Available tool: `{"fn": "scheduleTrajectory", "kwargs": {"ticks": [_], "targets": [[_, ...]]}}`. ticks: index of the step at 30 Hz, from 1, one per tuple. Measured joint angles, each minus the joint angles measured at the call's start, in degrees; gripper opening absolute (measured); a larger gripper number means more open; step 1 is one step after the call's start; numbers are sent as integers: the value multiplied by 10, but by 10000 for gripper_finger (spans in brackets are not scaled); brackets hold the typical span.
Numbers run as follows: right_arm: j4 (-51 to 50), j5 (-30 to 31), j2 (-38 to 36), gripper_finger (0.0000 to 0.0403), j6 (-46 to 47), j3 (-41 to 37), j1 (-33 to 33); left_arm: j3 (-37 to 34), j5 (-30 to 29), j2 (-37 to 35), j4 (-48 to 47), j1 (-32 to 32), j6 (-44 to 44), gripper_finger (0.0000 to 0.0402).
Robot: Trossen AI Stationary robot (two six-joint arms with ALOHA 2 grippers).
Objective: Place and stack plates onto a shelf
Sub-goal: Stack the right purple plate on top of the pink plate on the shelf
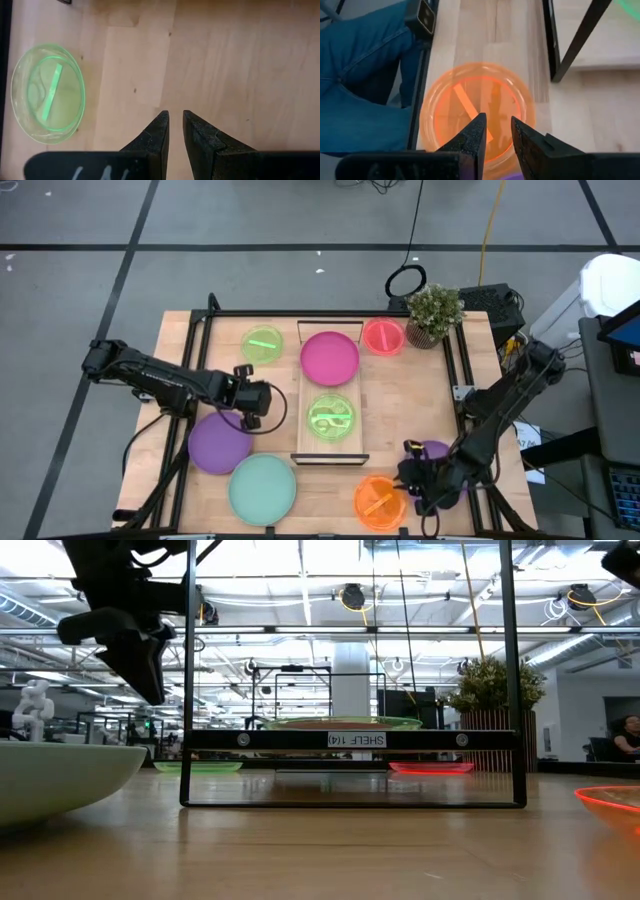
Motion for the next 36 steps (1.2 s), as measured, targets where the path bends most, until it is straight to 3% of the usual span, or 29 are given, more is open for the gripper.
{"fn": "scheduleTrajectory", "kwargs": {"ticks": [12,21,36], "targets": [[-78,-7,2,73,77,1,1,0,-1,0,0,-21,-29,62],[-207,-68,1,73,160,1,1,0,-2,0,0,-32,-29,62],[-272,-90,1,73,191,1,1,0,-2,0,2,-32,-28,62]]}}
